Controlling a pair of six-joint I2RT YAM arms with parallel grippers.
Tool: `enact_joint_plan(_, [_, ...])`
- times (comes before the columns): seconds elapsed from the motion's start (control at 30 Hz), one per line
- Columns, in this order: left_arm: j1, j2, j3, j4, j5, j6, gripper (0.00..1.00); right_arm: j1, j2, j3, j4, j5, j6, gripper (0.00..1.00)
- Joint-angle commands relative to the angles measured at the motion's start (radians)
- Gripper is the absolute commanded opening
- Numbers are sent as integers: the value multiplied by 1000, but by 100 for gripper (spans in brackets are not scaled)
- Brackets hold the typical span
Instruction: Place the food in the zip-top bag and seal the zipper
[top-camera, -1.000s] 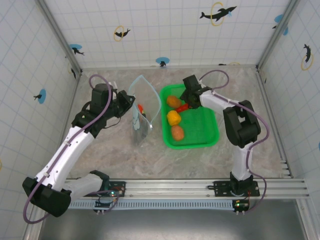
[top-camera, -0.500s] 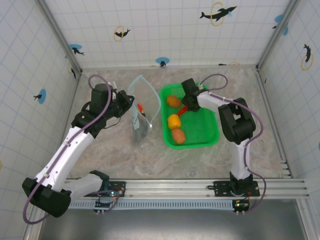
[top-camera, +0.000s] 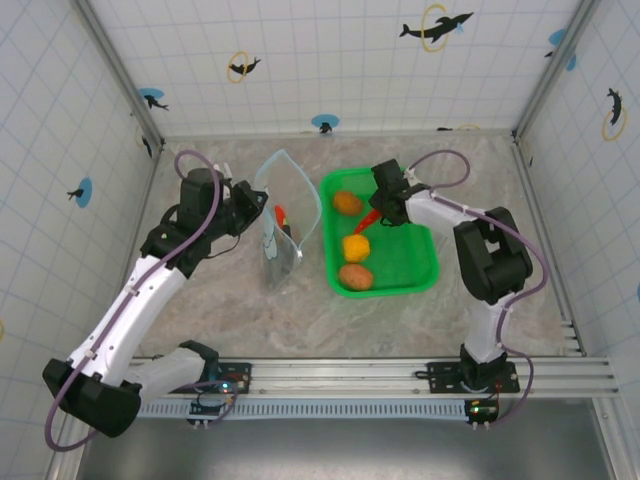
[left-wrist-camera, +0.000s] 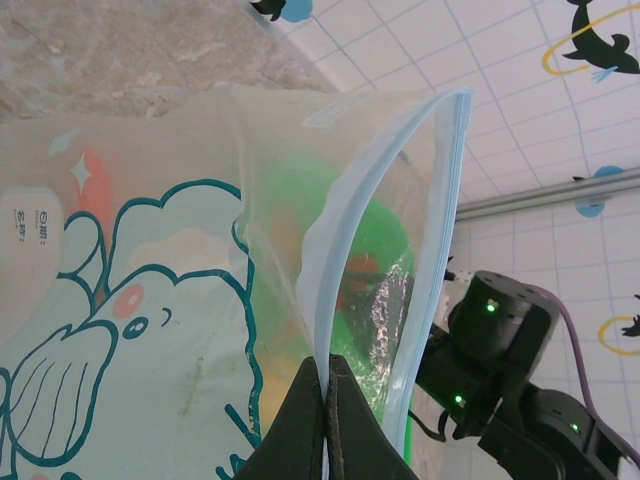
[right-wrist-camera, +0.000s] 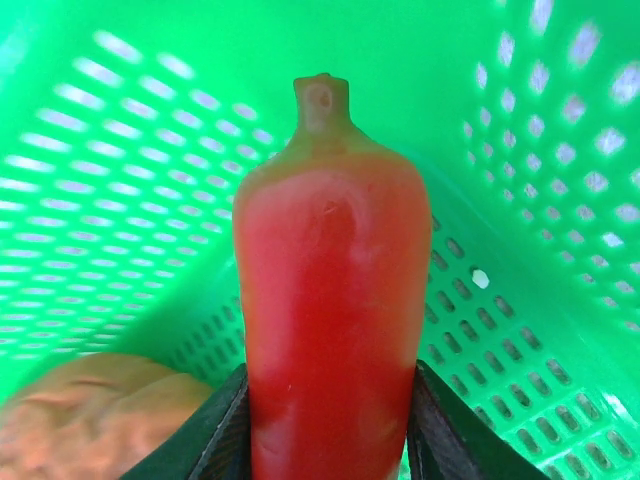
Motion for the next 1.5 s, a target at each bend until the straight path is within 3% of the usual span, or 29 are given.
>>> enact_joint_plan(0.0, [-3,-26,-4,-6,-13,-9,0,-5,-73,-61,92,31,5,35])
enact_joint_plan(0.63, [-3,-1,25,-4,46,-24,0,18,-356,-191,276,-14,-186,32])
enact_joint_plan(0.83, [-4,16,36,-4,79,-27,0,108,-524,-250,446,-75,-465,32])
enact_joint_plan(1.07, [-3,25,34,9,114,-41,0,209,-651,-214,559,-173,-561,36])
enact_joint_plan(1.27, [-3,27,44,15,118,-47,0,359,-650,-160,650,-135,-715,36])
enact_joint_plan(1.47, [-3,27,28,39,155,-73,0,434,-572,-157,741,-112,-761,35])
